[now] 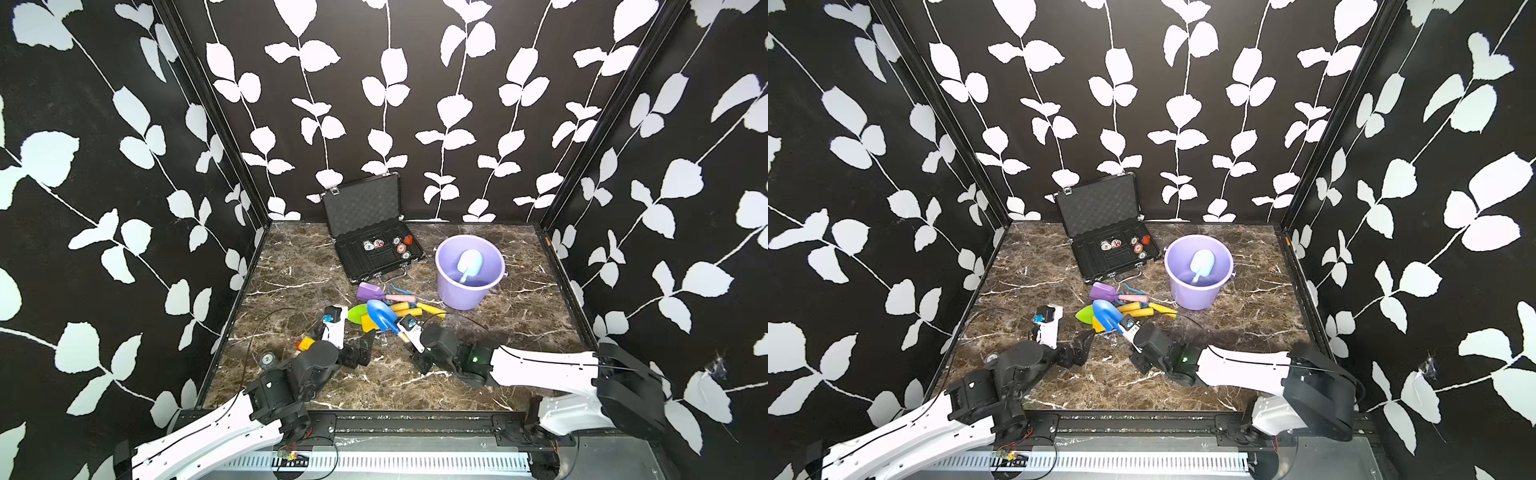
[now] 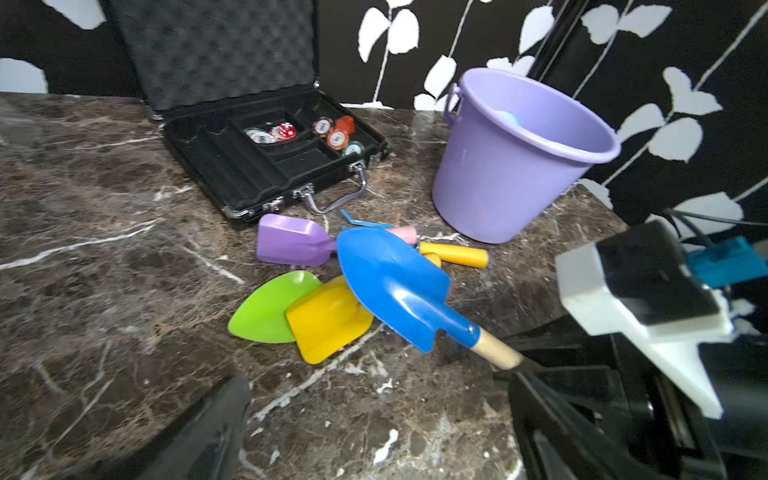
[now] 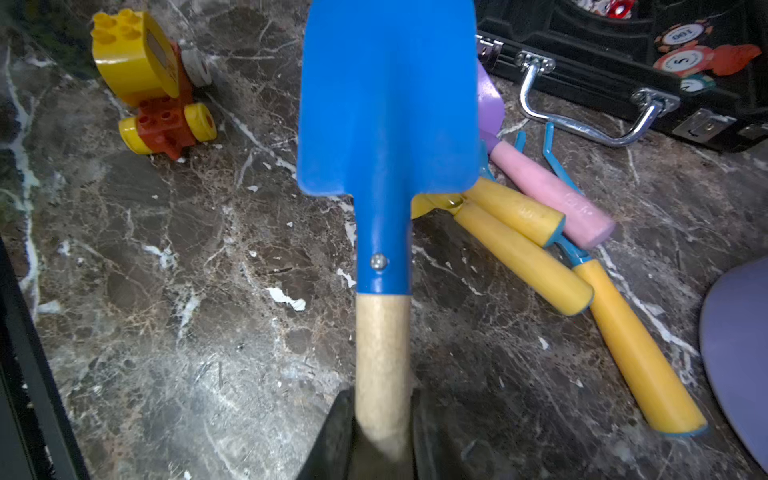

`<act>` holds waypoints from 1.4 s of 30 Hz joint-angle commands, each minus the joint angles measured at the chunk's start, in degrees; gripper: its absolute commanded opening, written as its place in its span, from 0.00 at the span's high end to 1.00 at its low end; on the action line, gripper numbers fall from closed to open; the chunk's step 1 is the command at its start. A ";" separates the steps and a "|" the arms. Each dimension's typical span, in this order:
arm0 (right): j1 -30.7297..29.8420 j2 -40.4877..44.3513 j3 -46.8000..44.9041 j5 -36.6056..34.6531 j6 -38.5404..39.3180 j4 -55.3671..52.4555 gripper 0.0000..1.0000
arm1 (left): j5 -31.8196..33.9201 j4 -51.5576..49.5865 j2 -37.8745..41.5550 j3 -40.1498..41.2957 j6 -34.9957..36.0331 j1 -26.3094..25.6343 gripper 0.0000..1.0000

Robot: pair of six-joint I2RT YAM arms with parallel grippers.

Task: Organize the gardening tools
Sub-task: Pick up the gardening tool from the center of the board.

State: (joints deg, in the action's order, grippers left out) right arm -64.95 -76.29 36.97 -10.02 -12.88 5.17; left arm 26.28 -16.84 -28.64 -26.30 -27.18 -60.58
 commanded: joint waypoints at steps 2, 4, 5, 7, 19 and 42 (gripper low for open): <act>-0.09 4.26 -2.32 -1.51 -1.12 4.65 1.00 | -8.56 4.34 -4.09 -2.98 2.12 2.88 0.01; -0.09 5.92 -3.67 -1.57 -1.43 4.61 1.00 | -13.75 6.29 -5.75 -3.20 1.54 6.14 0.01; -0.11 7.21 -4.37 -1.66 -1.63 4.64 1.00 | -16.43 7.58 -6.78 -3.20 1.03 8.09 0.01; -0.09 9.22 -5.65 -1.63 -1.99 4.39 1.00 | -19.84 9.60 -8.82 -3.47 0.70 10.54 0.01; -0.11 17.88 -10.44 -0.05 -2.79 3.38 1.00 | -32.05 17.29 -21.20 -9.55 1.23 11.87 0.07; -0.14 24.12 -13.66 -0.07 -3.60 1.28 1.00 | -37.17 25.62 -30.04 -11.00 -2.12 13.62 0.81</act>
State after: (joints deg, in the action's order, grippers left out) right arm -64.95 -52.49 23.81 -9.47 -16.21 4.86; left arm -9.26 6.13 -58.22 -35.62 -29.17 -47.37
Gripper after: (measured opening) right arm 0.224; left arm 0.222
